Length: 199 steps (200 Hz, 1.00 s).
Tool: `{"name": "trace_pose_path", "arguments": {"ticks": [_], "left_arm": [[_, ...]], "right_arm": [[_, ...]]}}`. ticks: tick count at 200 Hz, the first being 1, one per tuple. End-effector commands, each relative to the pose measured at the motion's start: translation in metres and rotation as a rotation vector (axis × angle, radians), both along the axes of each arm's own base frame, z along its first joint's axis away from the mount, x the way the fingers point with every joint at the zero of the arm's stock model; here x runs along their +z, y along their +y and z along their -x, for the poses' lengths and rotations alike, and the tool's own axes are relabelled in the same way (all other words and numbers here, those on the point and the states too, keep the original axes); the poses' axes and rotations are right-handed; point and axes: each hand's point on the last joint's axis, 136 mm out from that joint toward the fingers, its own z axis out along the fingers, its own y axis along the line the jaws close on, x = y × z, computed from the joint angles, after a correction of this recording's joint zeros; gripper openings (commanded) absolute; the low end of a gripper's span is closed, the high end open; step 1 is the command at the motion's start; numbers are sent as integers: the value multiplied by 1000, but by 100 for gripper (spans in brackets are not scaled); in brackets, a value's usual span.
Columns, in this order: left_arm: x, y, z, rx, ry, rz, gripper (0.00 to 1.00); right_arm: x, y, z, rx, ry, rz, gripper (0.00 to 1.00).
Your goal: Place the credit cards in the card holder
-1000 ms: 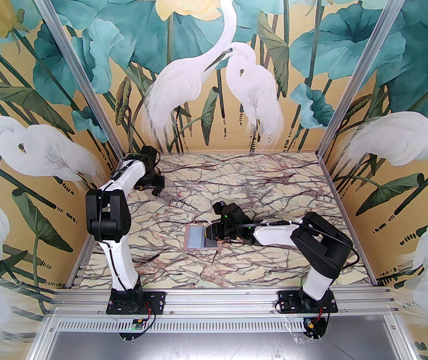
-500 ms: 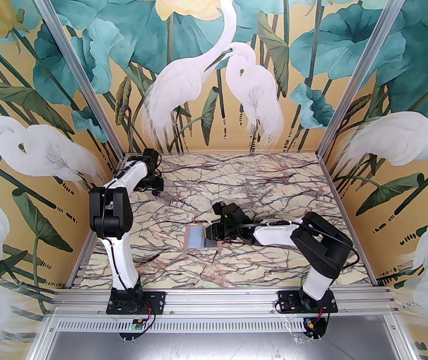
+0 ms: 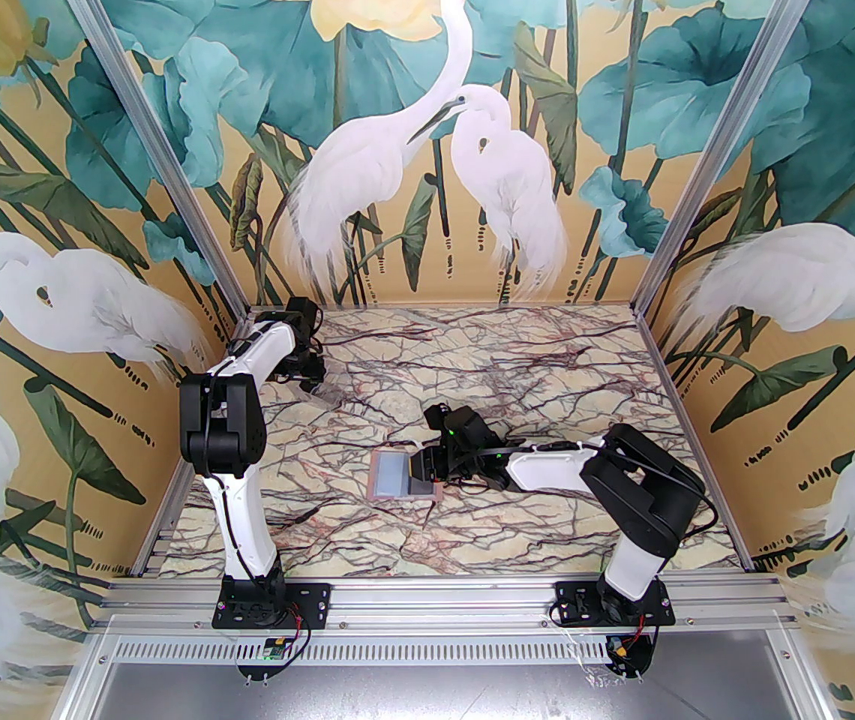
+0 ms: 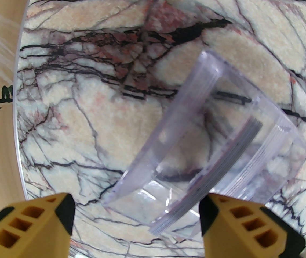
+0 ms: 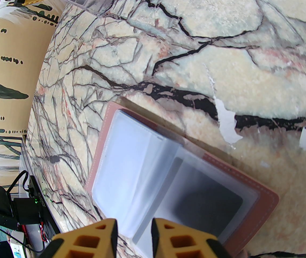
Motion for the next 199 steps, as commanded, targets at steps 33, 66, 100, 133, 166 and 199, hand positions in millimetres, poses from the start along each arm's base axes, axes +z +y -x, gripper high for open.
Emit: {"name": "trace_pose_path", "arguments": {"ticks": [33,66,100,133,166,199], "left_arm": [[7,8,-4,15,-10,-56,82],[15,11,-5,20,-29,-74,82],[23,12,-8,22,-50,-82,82],[28,14,-10,23,-63,-92,82],[29,16,-9,22,-62,-99,82],[33,16,-10,29,-72,-97,82]], "right_arm": [[-2,4,3,28,-3,0,30],[-2,4,3,27,-3,1,30],[-4,5,3,30,0,2,30],[-4,5,2,30,2,4,30],[-5,5,3,30,5,6,30],[-6,5,3,30,9,7,30]]}}
